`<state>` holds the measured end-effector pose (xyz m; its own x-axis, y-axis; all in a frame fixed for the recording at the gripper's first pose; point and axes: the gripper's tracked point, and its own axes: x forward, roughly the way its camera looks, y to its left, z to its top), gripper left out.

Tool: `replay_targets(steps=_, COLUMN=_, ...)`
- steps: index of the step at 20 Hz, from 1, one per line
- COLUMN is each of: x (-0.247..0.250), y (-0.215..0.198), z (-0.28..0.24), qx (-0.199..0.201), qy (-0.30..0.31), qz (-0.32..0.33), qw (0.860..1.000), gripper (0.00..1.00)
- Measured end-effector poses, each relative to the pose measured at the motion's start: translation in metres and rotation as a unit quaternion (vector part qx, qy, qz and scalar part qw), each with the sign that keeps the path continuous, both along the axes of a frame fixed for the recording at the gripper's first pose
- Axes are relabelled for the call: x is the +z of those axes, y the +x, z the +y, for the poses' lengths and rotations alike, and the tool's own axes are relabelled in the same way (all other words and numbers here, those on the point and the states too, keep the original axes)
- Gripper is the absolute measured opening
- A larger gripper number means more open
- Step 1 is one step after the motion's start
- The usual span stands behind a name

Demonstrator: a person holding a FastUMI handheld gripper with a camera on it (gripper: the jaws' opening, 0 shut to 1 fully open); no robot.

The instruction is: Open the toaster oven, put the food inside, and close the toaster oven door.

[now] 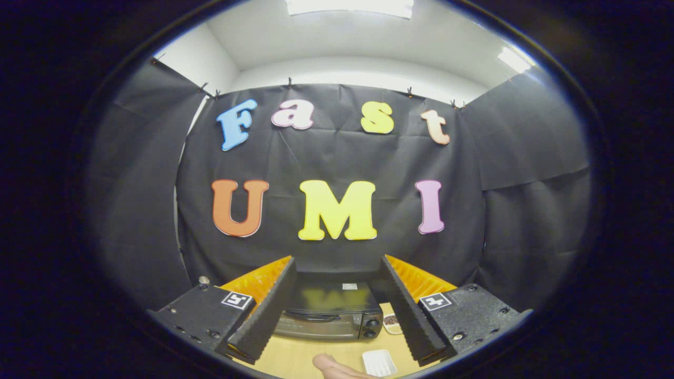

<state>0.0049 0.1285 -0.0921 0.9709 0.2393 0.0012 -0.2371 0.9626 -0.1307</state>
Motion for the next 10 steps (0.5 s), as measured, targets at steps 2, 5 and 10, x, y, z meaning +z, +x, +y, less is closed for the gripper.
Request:
replay_targets(steps=2, x=0.028, y=-0.028, z=-0.011, qx=-0.003, qy=-0.010, qz=-0.012, qw=1.000, gripper=1.00)
replay_targets(steps=5, x=0.061, y=-0.068, z=-0.030, qx=-0.014, qy=-0.011, qz=-0.030, qw=0.999, gripper=1.00)
replay_targets(steps=10, x=0.062, y=-0.133, z=-0.062, qx=-0.008, qy=-0.005, qz=-0.024, qw=1.000, gripper=1.00)
